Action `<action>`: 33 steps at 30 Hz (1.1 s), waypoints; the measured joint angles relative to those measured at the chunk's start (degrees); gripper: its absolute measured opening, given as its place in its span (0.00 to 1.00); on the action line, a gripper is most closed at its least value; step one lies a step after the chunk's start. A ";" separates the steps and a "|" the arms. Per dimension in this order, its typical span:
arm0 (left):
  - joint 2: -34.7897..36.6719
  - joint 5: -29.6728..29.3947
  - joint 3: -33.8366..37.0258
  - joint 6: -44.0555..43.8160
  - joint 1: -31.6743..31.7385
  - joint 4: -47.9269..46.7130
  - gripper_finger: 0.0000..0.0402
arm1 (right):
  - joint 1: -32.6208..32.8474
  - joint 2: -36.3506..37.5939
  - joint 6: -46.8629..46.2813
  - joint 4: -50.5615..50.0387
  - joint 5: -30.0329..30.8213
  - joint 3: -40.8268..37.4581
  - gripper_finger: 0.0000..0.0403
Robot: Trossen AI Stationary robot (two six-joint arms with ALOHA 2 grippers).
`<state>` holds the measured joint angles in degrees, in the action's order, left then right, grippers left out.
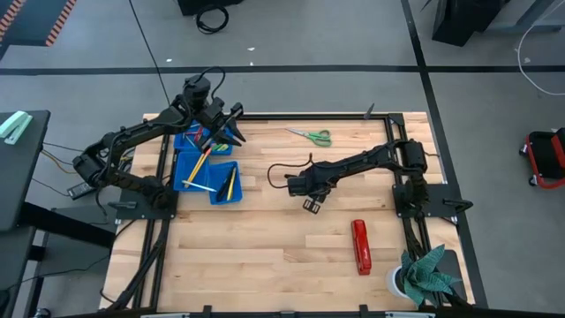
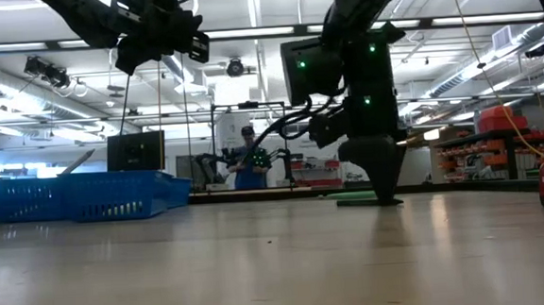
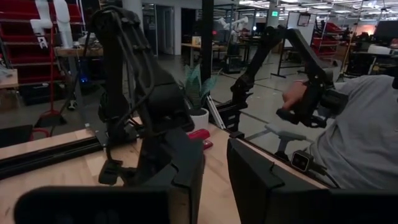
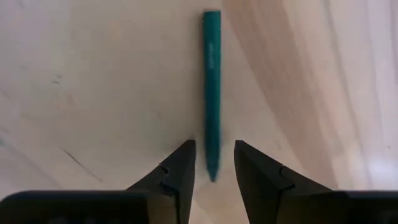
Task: Sort crayons/erasers/pens/pencils in bins
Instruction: Put the green crayon into the top left blue bin
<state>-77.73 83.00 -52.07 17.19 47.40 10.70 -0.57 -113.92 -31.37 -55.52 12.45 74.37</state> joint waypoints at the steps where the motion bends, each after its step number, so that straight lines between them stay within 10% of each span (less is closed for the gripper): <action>1: 0.00 0.00 0.00 0.00 0.00 -0.03 0.20 | -0.27 0.34 0.43 1.36 -1.22 -0.94 0.30; 13: 0.00 0.00 0.00 0.04 0.00 -0.08 0.21 | -0.53 0.47 2.59 4.54 -2.32 -3.53 0.28; 21: 0.00 -0.02 0.00 0.04 0.00 -0.07 0.19 | -0.47 0.36 6.45 5.39 -3.12 -3.55 0.04; 33: 0.00 -0.02 0.00 0.10 0.00 -0.07 0.20 | 1.44 8.69 4.51 8.72 -0.07 -4.05 0.06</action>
<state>-77.73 82.98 -52.07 17.29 47.40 10.63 0.87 -105.23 -26.86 -46.79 12.38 70.32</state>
